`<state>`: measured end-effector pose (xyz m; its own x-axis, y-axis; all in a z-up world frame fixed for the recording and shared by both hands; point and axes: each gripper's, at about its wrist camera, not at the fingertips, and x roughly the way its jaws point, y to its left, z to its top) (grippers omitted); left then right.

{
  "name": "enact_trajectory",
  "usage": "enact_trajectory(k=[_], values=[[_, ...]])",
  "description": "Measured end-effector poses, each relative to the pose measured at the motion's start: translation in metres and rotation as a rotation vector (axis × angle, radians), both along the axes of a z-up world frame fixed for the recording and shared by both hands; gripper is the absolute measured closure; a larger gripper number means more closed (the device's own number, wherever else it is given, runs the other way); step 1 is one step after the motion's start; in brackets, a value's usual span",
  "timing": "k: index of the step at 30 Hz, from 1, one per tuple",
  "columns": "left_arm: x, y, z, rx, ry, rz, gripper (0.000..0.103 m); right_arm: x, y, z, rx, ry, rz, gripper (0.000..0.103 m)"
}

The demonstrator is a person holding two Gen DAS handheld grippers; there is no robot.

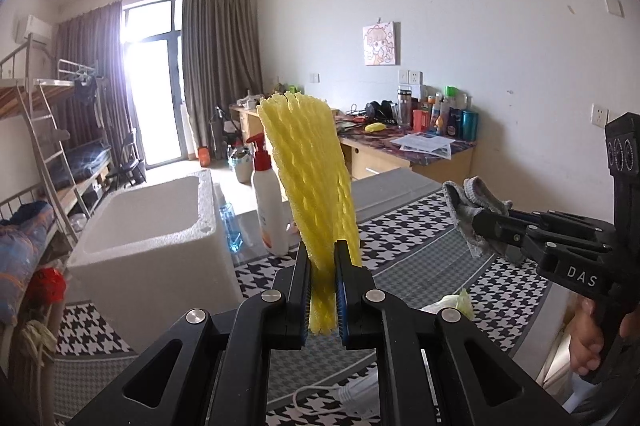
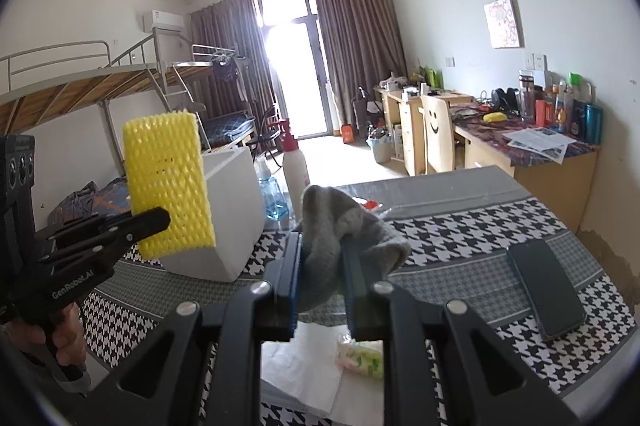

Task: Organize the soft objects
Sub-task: 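Carry the yellow mesh and grey sock over the white foam box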

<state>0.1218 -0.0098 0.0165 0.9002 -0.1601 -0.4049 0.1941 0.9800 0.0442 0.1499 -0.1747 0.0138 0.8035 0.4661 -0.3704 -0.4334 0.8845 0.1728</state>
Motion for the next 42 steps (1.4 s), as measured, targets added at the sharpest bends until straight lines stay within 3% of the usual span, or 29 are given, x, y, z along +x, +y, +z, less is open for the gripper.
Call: enact_trajectory(k=[22, 42], values=[[0.019, 0.021, 0.028, -0.018, -0.039, 0.093, 0.092, 0.019, 0.023, 0.026, -0.012, -0.054, 0.016, 0.081], [0.047, 0.066, 0.047, -0.04, -0.041, 0.22, 0.092, 0.036, 0.062, 0.052, -0.043, -0.122, 0.119, 0.081]])
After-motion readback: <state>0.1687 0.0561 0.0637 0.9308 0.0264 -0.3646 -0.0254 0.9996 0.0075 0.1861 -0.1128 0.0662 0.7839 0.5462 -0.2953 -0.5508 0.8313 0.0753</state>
